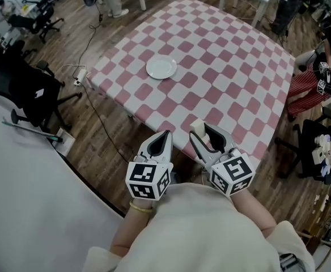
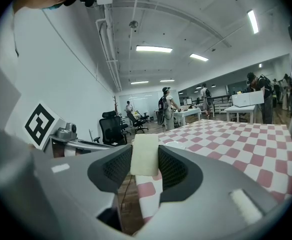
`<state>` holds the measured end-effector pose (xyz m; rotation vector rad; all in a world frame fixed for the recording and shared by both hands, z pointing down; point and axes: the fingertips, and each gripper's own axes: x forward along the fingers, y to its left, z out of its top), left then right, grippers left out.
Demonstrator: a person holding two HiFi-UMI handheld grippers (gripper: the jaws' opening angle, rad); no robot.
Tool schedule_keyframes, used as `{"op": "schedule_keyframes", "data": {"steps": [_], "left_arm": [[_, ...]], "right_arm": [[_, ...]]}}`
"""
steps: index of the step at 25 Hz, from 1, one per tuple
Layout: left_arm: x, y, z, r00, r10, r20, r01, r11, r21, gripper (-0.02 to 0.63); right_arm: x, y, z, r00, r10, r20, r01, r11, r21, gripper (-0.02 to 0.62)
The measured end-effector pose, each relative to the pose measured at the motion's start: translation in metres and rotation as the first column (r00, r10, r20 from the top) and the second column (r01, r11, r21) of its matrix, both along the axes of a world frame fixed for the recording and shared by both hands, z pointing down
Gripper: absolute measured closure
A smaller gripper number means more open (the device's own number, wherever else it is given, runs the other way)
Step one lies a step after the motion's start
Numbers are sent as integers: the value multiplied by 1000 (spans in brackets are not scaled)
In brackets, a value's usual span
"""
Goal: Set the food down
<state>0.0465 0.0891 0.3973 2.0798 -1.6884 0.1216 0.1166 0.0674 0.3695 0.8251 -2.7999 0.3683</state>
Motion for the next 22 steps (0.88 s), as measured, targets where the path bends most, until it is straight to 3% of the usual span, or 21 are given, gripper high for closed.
{"op": "schedule_keyframes", "data": {"steps": [22], "left_arm": [[-118,-60,10,995,101,-17,-102,995,-19,606]], "right_arm": [[-122,-61,-1,996,88,-9,-88,996,14,423]]}}
